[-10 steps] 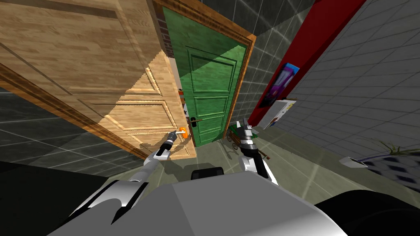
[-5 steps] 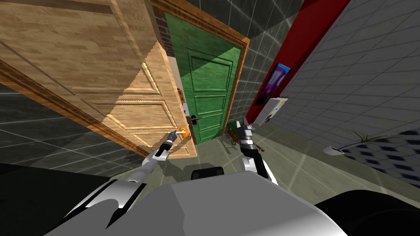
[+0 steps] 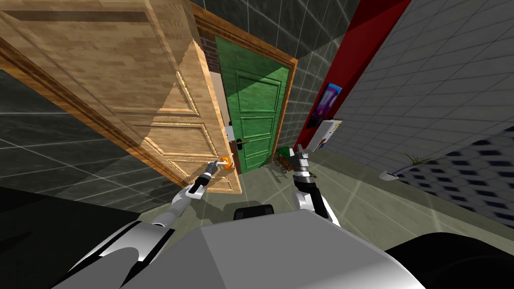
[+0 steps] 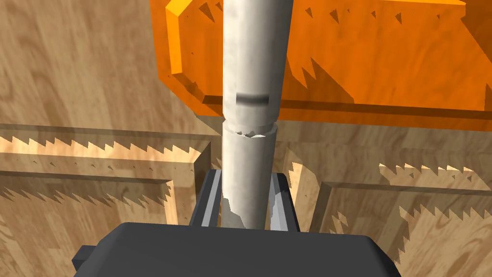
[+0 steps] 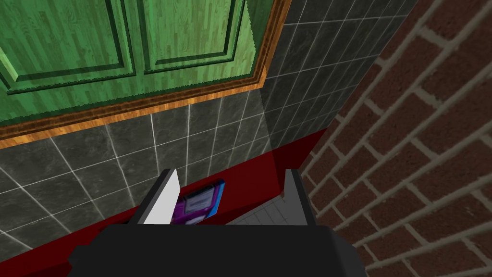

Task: Pull the door open

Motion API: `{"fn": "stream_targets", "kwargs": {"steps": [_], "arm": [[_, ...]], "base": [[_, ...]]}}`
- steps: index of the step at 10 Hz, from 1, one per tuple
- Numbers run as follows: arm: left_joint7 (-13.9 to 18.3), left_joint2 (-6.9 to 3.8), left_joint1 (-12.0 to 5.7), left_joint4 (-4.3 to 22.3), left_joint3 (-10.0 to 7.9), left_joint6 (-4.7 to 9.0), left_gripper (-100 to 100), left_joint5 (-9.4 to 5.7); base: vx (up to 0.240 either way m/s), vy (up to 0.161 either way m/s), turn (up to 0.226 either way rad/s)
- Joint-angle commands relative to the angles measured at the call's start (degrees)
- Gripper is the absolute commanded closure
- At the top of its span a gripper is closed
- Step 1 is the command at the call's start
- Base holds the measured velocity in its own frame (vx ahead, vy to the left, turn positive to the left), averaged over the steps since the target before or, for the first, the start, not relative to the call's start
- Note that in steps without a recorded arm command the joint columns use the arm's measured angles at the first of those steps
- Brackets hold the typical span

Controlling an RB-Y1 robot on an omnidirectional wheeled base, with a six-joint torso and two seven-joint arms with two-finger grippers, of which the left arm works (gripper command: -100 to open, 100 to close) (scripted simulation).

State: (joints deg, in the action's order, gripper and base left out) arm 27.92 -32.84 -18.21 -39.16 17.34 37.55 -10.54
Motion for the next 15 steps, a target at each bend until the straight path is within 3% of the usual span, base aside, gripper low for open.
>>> {"fn": "stream_targets", "kwargs": {"steps": [1,2,3,5,9,10,11,12,15], "arm": [[0.26,0.05,0.80,-1.95,0.56,-0.20,100,0.12],[0.28,-0.16,0.69,-0.89,0.30,0.12,100,0.06],[1.71,-1.57,1.69,-1.71,2.08,1.81,100,0.20],[3.57,-3.39,2.66,-2.68,4.26,4.10,100,0.34],[6.62,-6.37,4.25,-4.26,7.83,7.85,100,0.57],[7.25,-6.99,4.58,-4.59,8.57,8.63,100,0.62],[6.77,-6.97,4.36,-3.93,7.72,8.03,100,0.45],[7.61,-8.06,5.22,-3.85,8.88,10.11,100,0.44],[8.77,-9.69,6.20,-3.75,10.43,13.32,100,0.34]], "base": [[-0.118,0.077,-0.030],[-0.046,0.029,0.010],[-0.142,0.079,-0.080],[-0.210,0.165,-0.136],[-0.191,0.094,-0.059],[-0.161,0.107,-0.042],[-0.075,0.058,0.003],[-0.130,0.103,-0.109],[-0.161,0.131,-0.152]]}}
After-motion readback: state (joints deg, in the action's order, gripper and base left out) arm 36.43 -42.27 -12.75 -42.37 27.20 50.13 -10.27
